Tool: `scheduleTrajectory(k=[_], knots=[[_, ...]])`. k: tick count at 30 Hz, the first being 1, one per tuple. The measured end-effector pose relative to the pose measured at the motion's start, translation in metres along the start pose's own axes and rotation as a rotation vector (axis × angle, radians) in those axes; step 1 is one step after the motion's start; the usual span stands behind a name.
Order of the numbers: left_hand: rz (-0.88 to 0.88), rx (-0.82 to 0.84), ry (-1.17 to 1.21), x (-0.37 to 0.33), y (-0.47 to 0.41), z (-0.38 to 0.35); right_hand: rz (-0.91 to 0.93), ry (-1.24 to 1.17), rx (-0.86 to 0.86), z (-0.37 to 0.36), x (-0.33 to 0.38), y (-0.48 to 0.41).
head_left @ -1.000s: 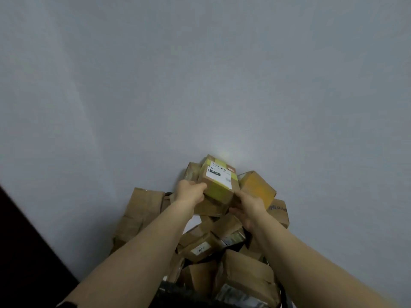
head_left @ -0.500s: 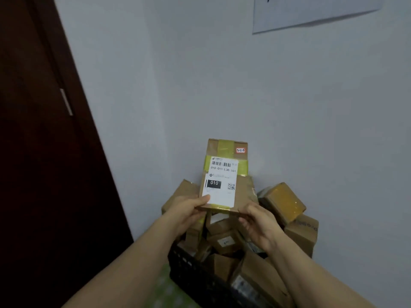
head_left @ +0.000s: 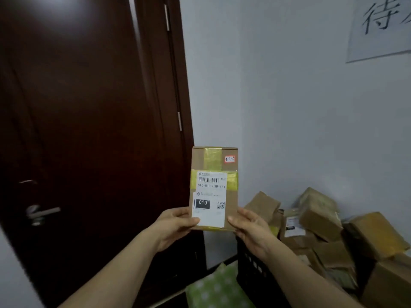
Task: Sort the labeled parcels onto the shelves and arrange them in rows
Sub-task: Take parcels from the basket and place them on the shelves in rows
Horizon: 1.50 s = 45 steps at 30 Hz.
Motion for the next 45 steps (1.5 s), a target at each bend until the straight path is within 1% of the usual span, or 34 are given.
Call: scheduleTrajectory(k=[6, 14, 27, 45], knots=[[-0.087, -0.14, 0.045, -0.019, 0.041, 0.081, -0.024, 0.065, 0.142, -0.074, -0.037, 0.0], [-0.096, -0.178, 0.112, -0.021, 0.074, 0.14, -0.033, 0.118, 0.239, -0.135, -0.06, 0.001], [-0.112, -0.256, 0.131, -0.023, 0.109, 0.203, -0.096, 0.172, 0.324, -0.201, -0.099, -0.001], [-0.143, -0.349, 0.134, -0.028, 0.165, 0.253, -0.12, 0.223, 0.418, -0.259, -0.129, 0.017]])
Point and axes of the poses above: each hand's wrist, its own y-axis away from the middle knuckle, its own z-axis out of the back of the hand, x = y × z, the point moved 9 cm from there along -y, towards the middle knuckle, and after that the axes turned 1 degree about z, right-handed, at the moved point
